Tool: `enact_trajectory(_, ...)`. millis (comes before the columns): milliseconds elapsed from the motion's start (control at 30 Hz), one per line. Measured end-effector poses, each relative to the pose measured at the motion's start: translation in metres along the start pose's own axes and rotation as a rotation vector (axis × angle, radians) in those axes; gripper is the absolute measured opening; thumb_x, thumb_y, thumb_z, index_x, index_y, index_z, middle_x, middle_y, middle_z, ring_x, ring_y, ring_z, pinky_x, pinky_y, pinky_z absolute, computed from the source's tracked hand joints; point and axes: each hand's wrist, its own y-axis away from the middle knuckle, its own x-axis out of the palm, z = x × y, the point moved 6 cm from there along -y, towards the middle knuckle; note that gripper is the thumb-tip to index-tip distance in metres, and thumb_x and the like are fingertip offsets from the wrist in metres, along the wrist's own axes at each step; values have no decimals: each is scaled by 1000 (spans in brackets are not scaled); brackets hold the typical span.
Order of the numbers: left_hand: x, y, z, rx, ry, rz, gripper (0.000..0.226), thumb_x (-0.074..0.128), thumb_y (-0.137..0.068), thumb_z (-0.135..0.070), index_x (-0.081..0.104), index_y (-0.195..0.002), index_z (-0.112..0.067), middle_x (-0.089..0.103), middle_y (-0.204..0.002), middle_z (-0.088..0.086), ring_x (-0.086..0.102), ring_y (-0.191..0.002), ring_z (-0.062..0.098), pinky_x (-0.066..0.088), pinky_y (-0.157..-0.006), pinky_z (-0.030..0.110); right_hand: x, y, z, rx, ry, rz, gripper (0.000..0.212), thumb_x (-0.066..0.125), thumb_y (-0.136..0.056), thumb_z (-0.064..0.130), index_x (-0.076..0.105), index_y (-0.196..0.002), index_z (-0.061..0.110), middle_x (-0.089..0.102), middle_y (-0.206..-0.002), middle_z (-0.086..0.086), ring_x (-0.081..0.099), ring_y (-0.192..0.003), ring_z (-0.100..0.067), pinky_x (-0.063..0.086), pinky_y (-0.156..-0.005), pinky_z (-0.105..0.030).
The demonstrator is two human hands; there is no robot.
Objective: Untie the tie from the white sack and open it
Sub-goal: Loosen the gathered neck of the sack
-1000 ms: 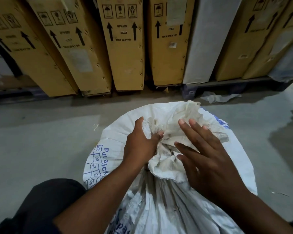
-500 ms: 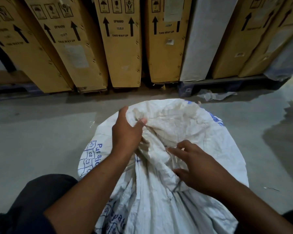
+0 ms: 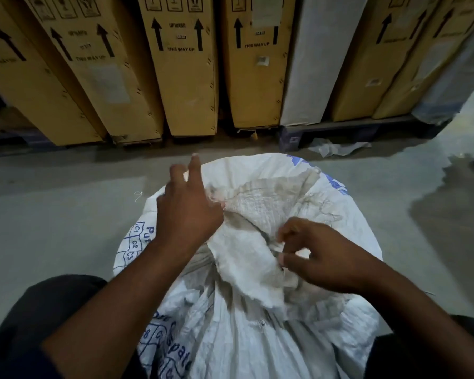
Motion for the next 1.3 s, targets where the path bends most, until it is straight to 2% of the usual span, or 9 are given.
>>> enact_trajectory(133, -28, 38, -60, 543, 92, -285, 53, 70, -86, -16, 62, -138, -15, 53, -143, 10, 57, -125, 30, 41, -109, 41, 9, -11, 6, -95, -181, -15, 15, 61, -98, 12, 72, -98, 22, 72, -97, 25, 67, -92, 6, 48, -80, -15)
enact_trajectory(233, -12, 65, -89, 841, 140, -131, 26, 62, -82, -13, 76, -104, -14, 71, -101, 1, 65, -90, 24, 50, -82, 38, 22, -22, 4, -124, -82, -114, 42, 61, -88, -1, 63, -93, 40, 61, -89, 33, 60, -86, 14, 42, -69, -12)
enact_trajectory(433, 51, 35, -44, 447, -88, 233, 33, 54, -100, -24, 73, -123, -37, 74, -113, -8, 69, -103, 19, 56, -87, 40, 44, -36, -12, -111, 115, -35, 60, 68, -90, 10, 57, -146, 28, 41, -158, 20, 45, -126, 5, 48, -94, -21)
enact_trajectory(700, 58, 27, -36, 446, -195, 195, 26, 70, -93, -35, 73, -117, -43, 74, -104, -12, 62, -105, 17, 37, -77, 32, 43, -35, -9, -82, -47, -135, 45, 59, -89, -3, 78, -115, 29, 79, -98, 7, 73, -82, -10, 56, -74, -29)
enact_trajectory(833, 64, 40, -34, 522, -461, 417, 86, 86, -75, -55, 45, -151, -46, 69, -129, -6, 52, -123, 22, 33, -97, 42, 61, -36, -21, 53, 142, 92, 74, 74, -83, 10, 53, -146, 43, 78, -102, 0, 73, -90, -21, 58, -78, -37)
enact_trajectory(933, 73, 48, -18, 420, -580, 647, 113, 80, -76, -67, 14, -164, -46, 63, -144, -1, 53, -133, 24, 31, -103, 46, 55, -38, -19, 19, 190, 60, 51, 62, -100, 38, 48, -148, 46, 78, -108, 0, 72, -99, -21, 56, -84, -37)
enact_trajectory(1100, 59, 25, -20, 329, -346, 489, 35, 47, -106, -58, 63, -136, -50, 71, -131, -7, 64, -113, 19, 41, -79, 33, 52, -37, -10, 39, 323, -23, 32, 55, -99, 54, 69, -125, 41, 77, -100, 3, 71, -95, -20, 57, -80, -39)
enact_trajectory(1200, 61, 30, -15, 361, -406, 531, 59, 70, -86, -65, 60, -139, -42, 70, -127, -6, 65, -112, 19, 46, -76, 33, 46, -38, 0, -26, 320, -192, 26, 62, -95, 51, 75, -91, 29, 73, -80, 5, 69, -77, -18, 50, -64, -33)
enact_trajectory(1300, 67, 42, -14, 457, -439, 625, 82, 85, -69, -62, 47, -135, -36, 67, -116, -10, 65, -101, 19, 44, -69, 32, 49, -37, 15, -135, 167, -204, 19, 67, -91, 22, 81, -99, 32, 78, -92, 10, 71, -83, -12, 55, -71, -33)
